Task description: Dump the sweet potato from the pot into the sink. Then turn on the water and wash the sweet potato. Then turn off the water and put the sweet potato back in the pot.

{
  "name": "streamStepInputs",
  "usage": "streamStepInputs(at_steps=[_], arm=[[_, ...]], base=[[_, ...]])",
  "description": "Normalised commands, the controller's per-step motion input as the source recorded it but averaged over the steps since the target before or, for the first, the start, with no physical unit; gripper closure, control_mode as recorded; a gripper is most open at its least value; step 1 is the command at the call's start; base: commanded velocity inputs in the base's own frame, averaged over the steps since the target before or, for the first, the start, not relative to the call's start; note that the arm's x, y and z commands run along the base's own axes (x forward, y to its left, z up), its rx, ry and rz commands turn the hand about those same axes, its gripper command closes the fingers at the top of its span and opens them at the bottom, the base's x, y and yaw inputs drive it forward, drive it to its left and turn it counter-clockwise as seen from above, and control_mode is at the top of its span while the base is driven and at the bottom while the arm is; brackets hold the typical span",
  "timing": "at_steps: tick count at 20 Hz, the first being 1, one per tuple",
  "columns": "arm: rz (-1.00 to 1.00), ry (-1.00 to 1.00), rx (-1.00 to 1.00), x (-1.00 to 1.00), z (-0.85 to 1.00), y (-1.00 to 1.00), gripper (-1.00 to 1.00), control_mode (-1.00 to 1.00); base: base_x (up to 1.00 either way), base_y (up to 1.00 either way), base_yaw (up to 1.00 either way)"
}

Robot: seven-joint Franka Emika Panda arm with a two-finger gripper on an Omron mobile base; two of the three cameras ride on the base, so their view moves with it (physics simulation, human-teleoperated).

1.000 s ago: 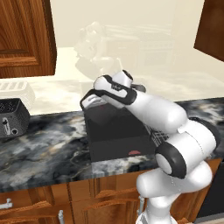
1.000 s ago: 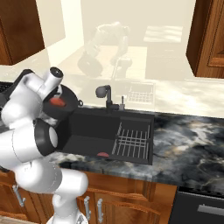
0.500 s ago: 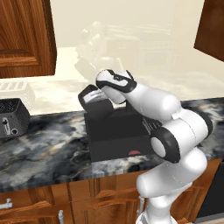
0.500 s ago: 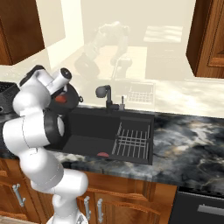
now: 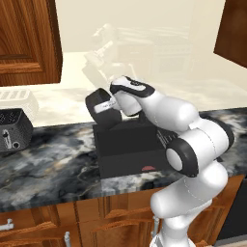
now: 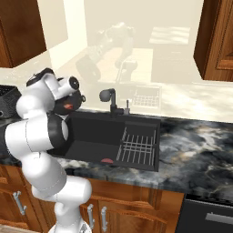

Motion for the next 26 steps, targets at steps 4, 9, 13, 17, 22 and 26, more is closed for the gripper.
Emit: streamStepInputs(at_steps=[4,9,13,17,22,26], arm=[[0.0,-0.03,0.18,0.05,0.0,0.0,1.0,-1.0],[0.0,-0.01,0.25,0.0,0.02,0.0,1.0,-1.0],[0.0,-0.05,0.18,0.0,0.02,-0.03,1.0,-1.0],[0.0,-0.08,0.14,0.0,0.0,-0.08,1.0,-1.0],[0.0,-0.08,0.1,0.0,0.0,-0.2,1.0,-1.0],[-0.02,-0.03,0.1,0.0,0.01,-0.3,1.0,-1.0]], base=[[0.0,0.0,0.0],[0.0,0.0,0.0],[0.0,0.0,0.0],[0.0,0.0,0.0],[0.0,0.0,0.0],[0.0,0.0,0.0]])
